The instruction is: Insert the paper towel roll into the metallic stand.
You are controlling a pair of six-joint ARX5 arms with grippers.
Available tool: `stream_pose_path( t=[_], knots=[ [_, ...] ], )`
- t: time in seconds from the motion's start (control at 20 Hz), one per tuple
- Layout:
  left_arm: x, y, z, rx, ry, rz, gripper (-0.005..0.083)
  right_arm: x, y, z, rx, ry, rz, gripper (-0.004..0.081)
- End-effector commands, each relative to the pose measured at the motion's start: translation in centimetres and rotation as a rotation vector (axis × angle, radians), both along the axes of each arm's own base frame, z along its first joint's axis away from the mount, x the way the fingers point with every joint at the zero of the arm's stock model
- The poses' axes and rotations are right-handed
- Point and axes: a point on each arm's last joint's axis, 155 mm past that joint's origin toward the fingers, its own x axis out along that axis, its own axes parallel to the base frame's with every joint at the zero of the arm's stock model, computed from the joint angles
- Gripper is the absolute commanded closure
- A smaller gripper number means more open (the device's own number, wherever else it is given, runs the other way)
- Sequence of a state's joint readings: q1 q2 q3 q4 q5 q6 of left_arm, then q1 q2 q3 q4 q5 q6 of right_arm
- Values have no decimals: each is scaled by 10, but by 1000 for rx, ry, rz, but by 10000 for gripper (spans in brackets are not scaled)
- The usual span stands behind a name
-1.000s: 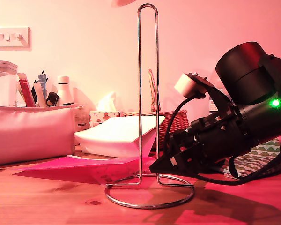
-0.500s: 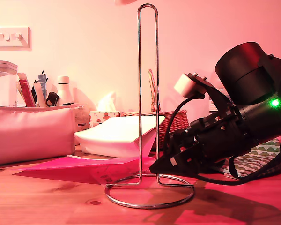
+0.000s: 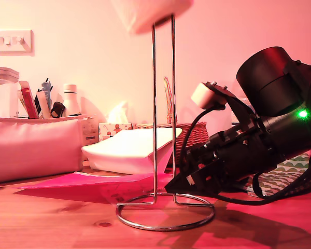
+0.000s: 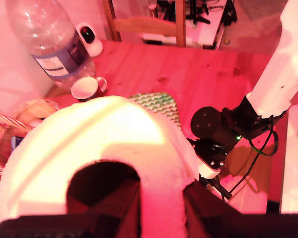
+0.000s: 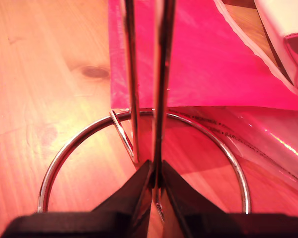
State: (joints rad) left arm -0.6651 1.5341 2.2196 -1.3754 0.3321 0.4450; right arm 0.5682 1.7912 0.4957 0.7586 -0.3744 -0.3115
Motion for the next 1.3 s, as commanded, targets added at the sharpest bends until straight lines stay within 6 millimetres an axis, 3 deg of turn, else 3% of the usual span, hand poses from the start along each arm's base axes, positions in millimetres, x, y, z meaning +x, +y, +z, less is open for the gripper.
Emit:
stream_pose_path(
  t=[0.0, 0.3, 0.65, 0.95, 1.25],
  knots=[
    [13, -9, -18, 34, 32, 3, 798, -20, -11, -41, -80, 110, -3, 783],
    [18, -12, -24, 53, 30, -9, 798, -23, -12, -45, -70, 162, -27, 783],
    [35, -19, -49, 145, 33, 32, 798, -28, -12, -48, -79, 182, -19, 783],
    [41, -13, -49, 179, 3, 78, 798, -28, -12, -48, -79, 185, -18, 783],
    [42, -13, -50, 183, 2, 84, 798, -26, -14, -27, -66, 164, -27, 783]
  ],
)
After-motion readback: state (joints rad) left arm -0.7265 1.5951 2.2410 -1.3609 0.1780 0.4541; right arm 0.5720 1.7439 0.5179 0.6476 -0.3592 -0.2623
